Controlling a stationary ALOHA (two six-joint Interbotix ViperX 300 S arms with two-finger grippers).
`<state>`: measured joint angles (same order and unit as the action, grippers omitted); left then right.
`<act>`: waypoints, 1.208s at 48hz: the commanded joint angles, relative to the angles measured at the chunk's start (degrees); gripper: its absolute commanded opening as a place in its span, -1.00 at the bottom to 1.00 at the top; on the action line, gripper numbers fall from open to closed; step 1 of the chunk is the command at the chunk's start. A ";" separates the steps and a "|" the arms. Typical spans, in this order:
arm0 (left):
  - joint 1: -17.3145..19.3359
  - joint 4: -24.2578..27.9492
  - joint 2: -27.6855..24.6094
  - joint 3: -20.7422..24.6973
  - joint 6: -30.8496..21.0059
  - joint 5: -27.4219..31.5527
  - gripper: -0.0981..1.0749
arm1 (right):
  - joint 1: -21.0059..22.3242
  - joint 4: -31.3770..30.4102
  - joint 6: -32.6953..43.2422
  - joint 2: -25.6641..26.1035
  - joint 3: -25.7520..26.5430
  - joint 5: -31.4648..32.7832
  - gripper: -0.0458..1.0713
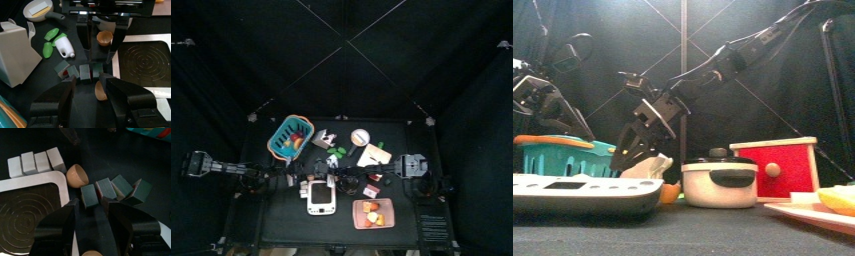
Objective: Grab pot lid
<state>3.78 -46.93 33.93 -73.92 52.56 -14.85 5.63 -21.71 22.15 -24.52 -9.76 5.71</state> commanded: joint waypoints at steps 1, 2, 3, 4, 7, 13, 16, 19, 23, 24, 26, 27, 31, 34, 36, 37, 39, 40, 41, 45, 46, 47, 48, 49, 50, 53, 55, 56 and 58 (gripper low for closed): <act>0.18 0.00 -0.09 0.70 0.00 -0.18 0.55 | 0.18 0.09 0.09 2.99 0.62 0.09 0.49; 0.26 0.00 -0.09 0.70 0.00 -0.18 0.55 | 0.09 0.00 0.09 2.99 0.62 0.00 0.49; 0.26 0.00 -0.09 0.70 0.00 -0.26 0.55 | 0.00 0.00 0.09 2.99 0.79 0.00 0.49; 0.26 0.00 -0.09 0.70 0.00 -0.26 0.55 | -0.09 0.00 0.09 2.99 0.79 0.00 0.49; 0.35 0.00 -0.09 0.70 0.00 -0.62 0.55 | -0.09 0.00 0.09 3.08 1.14 -0.09 0.48; 1.85 -0.62 -0.44 1.32 -0.26 -2.72 0.55 | -0.09 0.00 -0.09 2.90 1.67 -0.18 0.48; 2.29 -2.02 -1.41 1.93 -0.70 -4.04 0.54 | -0.09 0.09 -0.09 2.81 1.76 -0.26 0.48; 2.46 -3.69 -3.08 2.81 -1.58 -4.92 0.54 | -0.09 0.00 0.09 2.72 1.76 -0.53 0.48; 2.55 -4.66 -5.89 4.31 -2.20 -5.27 0.53 | -0.35 0.00 0.00 2.55 1.76 -1.05 0.48; 2.55 -4.75 -6.68 4.75 -2.29 -5.27 0.53 | -0.26 0.00 0.00 2.46 1.67 -1.14 0.48; 2.55 -4.75 -8.61 5.80 -2.37 -5.27 0.53 | -0.35 0.00 0.00 2.46 1.76 -1.23 0.48; 2.55 -4.75 -9.05 5.98 -2.37 -5.36 0.53 | -0.35 0.00 0.00 2.37 1.76 -1.23 0.48; 2.99 -4.75 -12.39 7.73 -2.37 -5.71 0.53 | -0.53 0.00 -0.09 2.37 1.67 -1.23 0.47; 3.69 -4.92 -13.97 8.44 -2.46 -6.24 0.53 | -0.53 0.00 -0.09 2.37 1.58 -1.23 0.44; 4.22 -4.92 -15.21 8.61 -2.46 -6.59 0.53 | -0.53 0.00 0.18 2.37 1.41 -1.23 0.39; 4.48 -4.92 -15.64 8.70 -2.55 -6.68 0.53 | -0.53 0.00 0.26 2.46 1.41 -1.05 0.36; 4.83 -5.10 -16.44 8.79 -2.55 -6.86 0.53 | -0.44 0.09 0.26 2.46 1.14 -0.88 0.31; 4.92 -5.19 -16.70 8.88 -2.55 -6.94 0.53 | -0.35 0.09 0.26 2.55 1.05 -0.88 0.29; 5.19 -5.45 -17.05 9.05 -2.55 -7.03 0.53 | -0.26 0.18 0.26 2.55 0.88 -0.97 0.26; 5.89 -6.33 -18.19 9.76 -2.46 -8.00 0.53 | -0.18 0.35 0.35 2.72 0.70 -1.05 0.16; 5.98 -6.42 -18.37 9.84 -2.46 -8.26 0.53 | -0.18 0.35 0.35 2.64 0.62 -1.23 0.13; 6.15 -6.50 -18.46 9.84 -2.46 -8.53 0.53 | -0.18 0.35 0.35 2.72 0.62 -1.14 0.11; 6.24 -6.59 -18.63 9.93 -2.46 -8.88 0.53 | -0.18 0.44 0.35 2.72 0.70 -1.14 0.09; 6.42 -6.59 -18.72 9.84 -2.46 -9.05 0.53 | -0.18 0.44 0.35 2.72 0.70 -0.88 0.06; 6.42 -6.68 -18.72 9.84 -2.46 -9.05 0.53 | -0.18 0.44 0.35 2.72 0.70 -0.88 0.05; 6.33 -6.68 -18.63 9.32 -2.55 -8.88 0.53 | 0.09 0.88 0.44 2.81 0.53 -0.79 0.01; 6.24 -6.68 -18.46 8.88 -2.55 -8.61 0.53 | 0.53 1.23 0.35 2.99 0.35 -1.14 0.00; 6.15 -6.68 -18.37 8.53 -2.55 -8.35 0.53 | 0.53 1.49 0.35 3.08 0.26 -1.23 0.00; 6.15 -6.68 -18.11 8.26 -2.55 -8.09 0.53 | 0.53 1.67 0.26 3.08 0.35 -1.58 0.00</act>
<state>9.76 -53.44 15.29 -65.74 50.19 -23.20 5.71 -20.57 22.41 -24.52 -10.02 5.01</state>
